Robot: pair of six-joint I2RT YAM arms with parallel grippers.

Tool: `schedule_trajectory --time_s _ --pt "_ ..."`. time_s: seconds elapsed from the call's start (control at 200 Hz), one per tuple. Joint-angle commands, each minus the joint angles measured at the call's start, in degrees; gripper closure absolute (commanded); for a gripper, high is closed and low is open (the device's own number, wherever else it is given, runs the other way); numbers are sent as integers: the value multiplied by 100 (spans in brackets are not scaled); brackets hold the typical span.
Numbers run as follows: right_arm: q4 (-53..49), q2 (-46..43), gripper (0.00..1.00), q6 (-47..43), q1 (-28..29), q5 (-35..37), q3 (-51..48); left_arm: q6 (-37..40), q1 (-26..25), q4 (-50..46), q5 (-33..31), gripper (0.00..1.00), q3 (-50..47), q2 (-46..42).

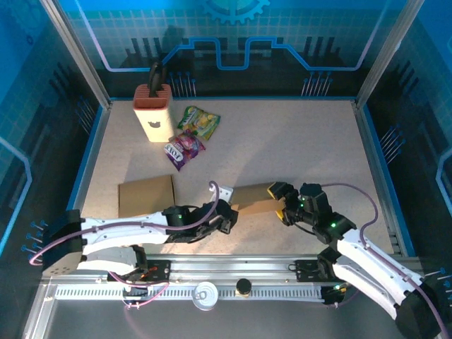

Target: Fold the paper box

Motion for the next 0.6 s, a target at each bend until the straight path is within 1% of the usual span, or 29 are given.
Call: schedule_trajectory --time_s 0.0,0.06,0.11,0.32,0.49,0.595 --pt "-148 64 14 -300 -249 -481 -161 -38 -41 328 -199 65 -91 235" --pt "-238 112 12 -449 -343 -643 -149 -69 -29 420 -171 61 -96 347" --pt "-371 99 12 -576 -385 -700 -112 -103 -33 449 -145 61 -83 366" --pt "-1232 -37 7 -1089 -465 -542 150 -182 60 232 -63 50 -22 46" --pt "-1566 174 4 -1572 -679 -771 275 -293 351 30 332 48 9 -247" --pt "-2200 101 2 -1964 -692 -528 580 -326 574 -208 498 46 37 -488"
